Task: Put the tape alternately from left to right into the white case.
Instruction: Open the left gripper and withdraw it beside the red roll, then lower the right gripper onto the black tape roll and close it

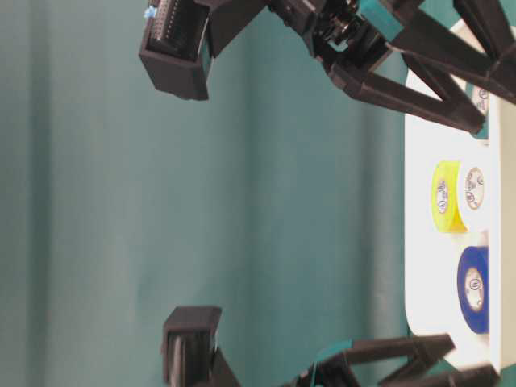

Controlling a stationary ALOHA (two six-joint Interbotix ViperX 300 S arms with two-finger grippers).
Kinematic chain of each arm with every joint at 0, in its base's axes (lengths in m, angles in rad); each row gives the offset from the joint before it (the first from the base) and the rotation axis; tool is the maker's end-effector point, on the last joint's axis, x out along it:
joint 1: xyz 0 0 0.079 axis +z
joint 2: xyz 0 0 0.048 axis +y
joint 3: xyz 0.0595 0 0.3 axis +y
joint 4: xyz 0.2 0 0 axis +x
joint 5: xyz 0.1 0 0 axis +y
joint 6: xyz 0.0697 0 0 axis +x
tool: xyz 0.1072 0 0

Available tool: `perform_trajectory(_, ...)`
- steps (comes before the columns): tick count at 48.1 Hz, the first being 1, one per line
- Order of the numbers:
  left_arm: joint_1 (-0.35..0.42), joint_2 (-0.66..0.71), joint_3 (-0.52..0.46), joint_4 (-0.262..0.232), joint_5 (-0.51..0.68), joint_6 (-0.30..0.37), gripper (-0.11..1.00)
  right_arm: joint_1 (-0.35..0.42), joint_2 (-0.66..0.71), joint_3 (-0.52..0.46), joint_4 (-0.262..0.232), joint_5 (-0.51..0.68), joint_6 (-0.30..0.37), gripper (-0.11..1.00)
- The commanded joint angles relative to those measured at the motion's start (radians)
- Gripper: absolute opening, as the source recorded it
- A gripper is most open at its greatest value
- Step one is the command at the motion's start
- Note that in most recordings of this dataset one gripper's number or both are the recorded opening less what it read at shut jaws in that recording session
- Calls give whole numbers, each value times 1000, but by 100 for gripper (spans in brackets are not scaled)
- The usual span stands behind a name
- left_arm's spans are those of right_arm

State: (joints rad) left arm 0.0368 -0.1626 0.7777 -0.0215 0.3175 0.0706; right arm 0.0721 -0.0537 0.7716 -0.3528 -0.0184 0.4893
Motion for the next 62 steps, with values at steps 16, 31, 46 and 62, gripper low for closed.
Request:
perform_trajectory(16, -103, -41, 9, -3, 3, -2, 53, 5, -25, -11, 0, -8, 2, 79)
perform_trajectory(31, -156, -43, 15, -5, 2, -5, 53, 5, -23, -8, -2, -6, 3, 79)
perform_trajectory(46, -164, -41, 34, -5, -6, -5, 53, 5, -23, -8, -2, -6, 5, 79)
perform_trajectory(62, -166, -41, 29, -5, -15, -5, 53, 8, -23, -8, -2, -5, 6, 79)
